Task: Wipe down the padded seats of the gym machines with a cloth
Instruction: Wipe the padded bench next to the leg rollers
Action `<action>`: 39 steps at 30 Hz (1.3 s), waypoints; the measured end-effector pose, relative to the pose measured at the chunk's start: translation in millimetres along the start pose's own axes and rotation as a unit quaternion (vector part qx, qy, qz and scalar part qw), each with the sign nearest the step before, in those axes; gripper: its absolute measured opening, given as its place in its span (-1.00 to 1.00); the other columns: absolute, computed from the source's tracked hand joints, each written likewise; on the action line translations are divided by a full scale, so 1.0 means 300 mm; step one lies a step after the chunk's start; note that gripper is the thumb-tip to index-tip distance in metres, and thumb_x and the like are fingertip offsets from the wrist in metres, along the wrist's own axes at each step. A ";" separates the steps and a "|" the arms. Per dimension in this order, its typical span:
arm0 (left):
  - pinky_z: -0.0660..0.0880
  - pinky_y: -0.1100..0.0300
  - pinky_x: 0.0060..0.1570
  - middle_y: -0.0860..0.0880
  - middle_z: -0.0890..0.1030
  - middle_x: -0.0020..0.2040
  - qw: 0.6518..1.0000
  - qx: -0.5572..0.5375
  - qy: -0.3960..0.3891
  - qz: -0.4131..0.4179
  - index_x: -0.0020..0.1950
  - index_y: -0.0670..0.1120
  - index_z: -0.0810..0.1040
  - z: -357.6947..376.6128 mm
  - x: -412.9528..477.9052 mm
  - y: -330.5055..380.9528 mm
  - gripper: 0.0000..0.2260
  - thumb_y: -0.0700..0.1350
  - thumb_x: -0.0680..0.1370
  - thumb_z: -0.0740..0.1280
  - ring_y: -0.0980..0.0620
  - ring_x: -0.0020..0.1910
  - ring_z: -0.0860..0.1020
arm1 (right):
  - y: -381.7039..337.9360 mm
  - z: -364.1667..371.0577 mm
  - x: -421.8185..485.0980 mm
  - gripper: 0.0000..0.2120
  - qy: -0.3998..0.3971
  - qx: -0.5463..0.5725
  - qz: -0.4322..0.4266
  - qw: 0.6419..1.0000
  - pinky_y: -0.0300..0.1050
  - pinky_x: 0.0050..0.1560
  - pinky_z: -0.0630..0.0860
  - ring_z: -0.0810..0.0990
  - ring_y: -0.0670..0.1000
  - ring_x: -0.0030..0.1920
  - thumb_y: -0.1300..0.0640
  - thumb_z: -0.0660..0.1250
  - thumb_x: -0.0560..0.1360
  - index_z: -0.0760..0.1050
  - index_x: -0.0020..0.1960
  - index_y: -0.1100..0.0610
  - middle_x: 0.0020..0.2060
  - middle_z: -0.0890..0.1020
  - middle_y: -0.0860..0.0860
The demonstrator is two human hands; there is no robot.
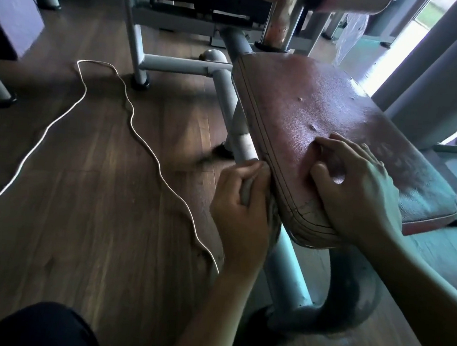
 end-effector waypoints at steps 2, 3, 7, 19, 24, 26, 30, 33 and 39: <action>0.56 0.06 0.11 -0.03 0.67 -0.01 1.000 -0.002 0.006 -0.015 -0.02 -0.18 0.66 -0.008 -0.019 0.011 -0.97 -0.27 0.58 0.42 0.05 0.05 0.64 | -0.001 -0.002 -0.002 -0.44 0.003 -0.003 0.000 1.000 0.32 0.38 0.39 0.41 0.09 0.46 -0.25 0.09 0.41 0.51 0.36 -0.19 0.43 0.49 -0.16; 0.56 0.09 0.11 -0.02 0.67 -0.01 1.000 -0.004 -0.002 -0.020 -0.01 -0.19 0.66 -0.015 -0.052 0.025 -0.96 -0.27 0.58 0.42 0.04 0.06 0.64 | -0.001 -0.003 -0.002 -0.44 0.003 -0.004 0.001 1.000 0.31 0.38 0.39 0.41 0.09 0.46 -0.25 0.09 0.41 0.51 0.36 -0.19 0.43 0.49 -0.16; 0.51 0.26 0.06 0.02 0.66 -0.05 0.999 0.003 -0.030 -0.012 -0.04 -0.18 0.67 -0.011 -0.064 0.032 -0.96 -0.24 0.58 0.41 0.12 0.02 0.63 | -0.004 -0.002 -0.004 -0.44 -0.005 -0.001 0.005 1.000 0.31 0.36 0.41 0.41 0.07 0.45 -0.25 0.08 0.41 0.50 0.36 -0.21 0.43 0.48 -0.17; 0.54 0.16 0.08 0.04 0.68 -0.02 0.998 0.006 -0.055 -0.009 -0.03 -0.08 0.68 -0.064 -0.018 0.058 -0.97 -0.18 0.57 0.43 0.05 0.04 0.65 | -0.014 -0.001 0.144 -0.73 -0.087 0.012 -0.018 0.996 0.02 0.18 0.46 0.56 0.02 0.17 -0.14 0.23 0.59 0.62 0.19 -0.16 0.29 0.57 -0.12; 0.55 0.15 0.13 0.04 0.70 -0.01 0.998 0.043 0.033 0.026 -0.02 -0.14 0.69 -0.058 0.154 0.051 -0.94 -0.16 0.57 0.44 0.19 0.05 0.63 | -0.039 0.129 0.173 -0.49 -0.133 -0.023 -0.049 0.990 0.34 0.47 0.16 0.28 0.03 0.49 -0.30 0.01 0.54 0.37 0.44 -0.27 0.48 0.37 -0.16; 0.54 0.23 0.11 0.06 0.70 -0.04 0.998 0.043 0.030 0.043 -0.05 -0.15 0.70 -0.020 0.190 0.050 -0.96 -0.19 0.55 0.46 0.26 0.01 0.62 | -0.029 0.127 0.177 -0.48 -0.115 -0.015 -0.039 0.993 0.34 0.48 0.14 0.27 0.03 0.50 -0.30 0.00 0.51 0.39 0.42 -0.28 0.48 0.37 -0.16; 0.49 0.30 0.13 0.06 0.70 -0.04 0.999 0.031 -0.012 0.033 -0.03 -0.15 0.71 -0.004 0.072 0.067 -0.96 -0.22 0.54 0.47 0.19 0.04 0.64 | -0.041 0.121 0.178 -0.52 -0.096 -0.011 -0.042 0.994 0.32 0.47 0.18 0.32 0.06 0.47 -0.28 0.02 0.52 0.40 0.38 -0.26 0.45 0.40 -0.16; 0.43 0.40 0.08 0.04 0.69 -0.09 0.997 0.049 -0.020 0.055 -0.06 -0.16 0.71 -0.014 0.025 0.072 -0.96 -0.27 0.52 0.48 0.23 -0.01 0.61 | -0.037 0.120 0.176 -0.64 -0.088 -0.019 -0.039 0.995 0.24 0.47 0.13 0.29 0.06 0.48 -0.16 0.13 0.61 0.41 0.39 -0.24 0.46 0.38 -0.16; 0.55 0.15 0.09 0.06 0.69 -0.07 1.000 0.022 0.008 0.015 -0.06 -0.09 0.69 0.010 0.095 0.020 -0.97 -0.21 0.54 0.47 0.13 -0.01 0.65 | -0.035 0.121 0.179 -0.66 -0.079 -0.028 -0.046 0.995 0.23 0.45 0.15 0.29 0.04 0.47 -0.12 0.16 0.61 0.40 0.38 -0.24 0.44 0.39 -0.18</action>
Point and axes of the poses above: each hand's wrist, its own x-axis towards the middle knuckle, its own z-axis out of the palm, y = z × x, the point moved 9 cm from there along x, towards the middle knuckle
